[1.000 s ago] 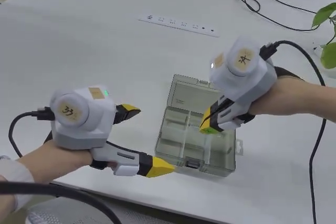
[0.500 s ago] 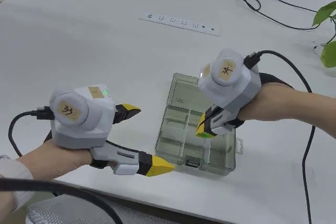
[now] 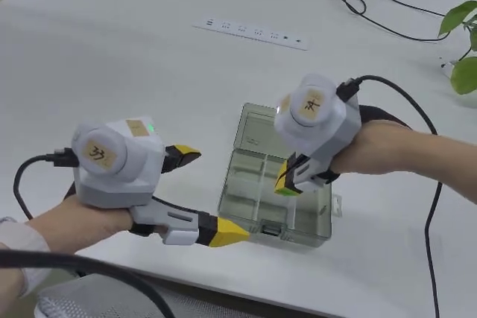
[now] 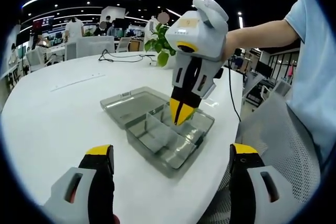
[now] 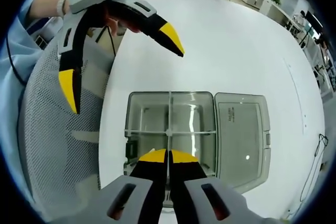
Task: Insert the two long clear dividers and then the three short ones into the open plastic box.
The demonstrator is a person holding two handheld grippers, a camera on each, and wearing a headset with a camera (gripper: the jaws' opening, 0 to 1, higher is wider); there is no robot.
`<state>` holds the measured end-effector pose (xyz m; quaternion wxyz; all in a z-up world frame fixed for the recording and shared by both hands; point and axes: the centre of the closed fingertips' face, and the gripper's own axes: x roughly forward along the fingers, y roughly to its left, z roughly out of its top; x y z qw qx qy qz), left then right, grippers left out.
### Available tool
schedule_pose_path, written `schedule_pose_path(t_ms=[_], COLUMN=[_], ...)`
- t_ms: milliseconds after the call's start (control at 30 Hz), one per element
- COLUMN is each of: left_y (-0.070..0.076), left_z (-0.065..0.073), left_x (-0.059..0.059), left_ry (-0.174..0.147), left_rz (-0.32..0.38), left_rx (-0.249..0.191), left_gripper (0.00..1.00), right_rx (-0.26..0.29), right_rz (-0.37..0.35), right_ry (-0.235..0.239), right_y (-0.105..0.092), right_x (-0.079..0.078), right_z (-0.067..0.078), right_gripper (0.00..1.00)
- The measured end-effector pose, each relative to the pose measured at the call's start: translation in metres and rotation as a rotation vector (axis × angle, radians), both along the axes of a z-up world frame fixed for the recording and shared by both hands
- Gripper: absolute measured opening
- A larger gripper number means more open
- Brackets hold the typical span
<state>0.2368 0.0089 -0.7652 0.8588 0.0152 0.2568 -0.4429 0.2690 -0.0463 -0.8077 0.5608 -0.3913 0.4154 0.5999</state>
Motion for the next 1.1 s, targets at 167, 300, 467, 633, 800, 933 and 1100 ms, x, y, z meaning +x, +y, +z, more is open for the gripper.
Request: schedule_pose_path(t_ms=[167, 300, 467, 633, 800, 933, 1100], left_y=[0.000, 0.001, 0.003, 0.002, -0.001, -0.001, 0.001], left_z=[0.002, 0.003, 0.004, 0.004, 0.005, 0.005, 0.006], left_x=[0.001, 0.002, 0.003, 0.003, 0.003, 0.003, 0.005], left_ry=[-0.005, -0.007, -0.010, -0.008, -0.012, -0.015, -0.018], left_rz=[-0.002, -0.004, -0.004, -0.008, -0.014, -0.020, -0.019], left_rx=[0.001, 0.006, 0.010, 0.010, 0.007, 0.011, 0.014], left_gripper=[0.93, 0.93, 0.93, 0.93, 0.93, 0.93, 0.93], right_rx=[0.012, 0.045, 0.104, 0.196, 0.274, 0.351, 0.408], right_rz=[0.032, 0.058, 0.074, 0.040, -0.003, -0.034, -0.079], right_ry=[-0.007, -0.026, -0.042, -0.040, -0.023, -0.023, -0.057], right_y=[0.000, -0.001, 0.000, 0.003, 0.004, 0.006, 0.006], right_x=[-0.001, -0.001, -0.005, -0.005, -0.007, -0.008, -0.004], right_z=[0.000, 0.001, 0.006, 0.018, 0.027, 0.035, 0.039], right_gripper=[0.02, 0.05, 0.17, 0.31, 0.48, 0.69, 0.92])
